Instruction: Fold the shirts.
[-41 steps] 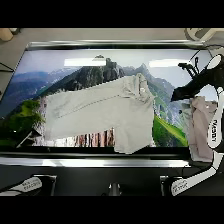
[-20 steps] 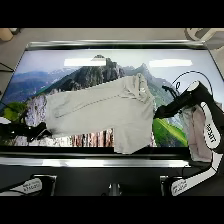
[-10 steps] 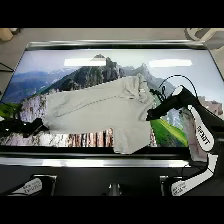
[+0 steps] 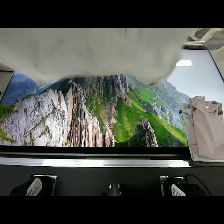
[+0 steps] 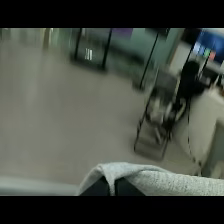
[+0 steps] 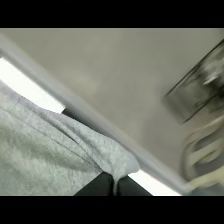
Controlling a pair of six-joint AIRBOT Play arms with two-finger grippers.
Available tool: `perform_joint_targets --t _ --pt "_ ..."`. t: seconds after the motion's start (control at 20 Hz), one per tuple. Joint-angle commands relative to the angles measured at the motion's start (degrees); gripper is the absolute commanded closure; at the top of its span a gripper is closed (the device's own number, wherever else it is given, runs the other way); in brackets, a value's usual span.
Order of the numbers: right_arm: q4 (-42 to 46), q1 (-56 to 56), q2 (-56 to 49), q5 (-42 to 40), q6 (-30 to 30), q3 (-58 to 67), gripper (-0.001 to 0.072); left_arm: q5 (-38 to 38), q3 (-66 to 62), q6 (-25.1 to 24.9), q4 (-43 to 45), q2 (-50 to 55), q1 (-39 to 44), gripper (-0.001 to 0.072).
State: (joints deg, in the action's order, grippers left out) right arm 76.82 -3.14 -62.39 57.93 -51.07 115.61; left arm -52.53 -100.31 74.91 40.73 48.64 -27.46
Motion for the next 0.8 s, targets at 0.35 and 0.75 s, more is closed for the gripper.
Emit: perform_joint_targets --t 0.35,0.75 --pt "12.0 0.1 19.7 0.7 -0.8 5.7 0.0693 0.0 -15.8 10.4 10.1 -10.0 0.0 0.0680" --pt "13.4 0.1 3.7 32.1 -5.5 2.7 0.0693 -23.3 -4.4 11.2 11.0 1.4 0.2 0.0679"
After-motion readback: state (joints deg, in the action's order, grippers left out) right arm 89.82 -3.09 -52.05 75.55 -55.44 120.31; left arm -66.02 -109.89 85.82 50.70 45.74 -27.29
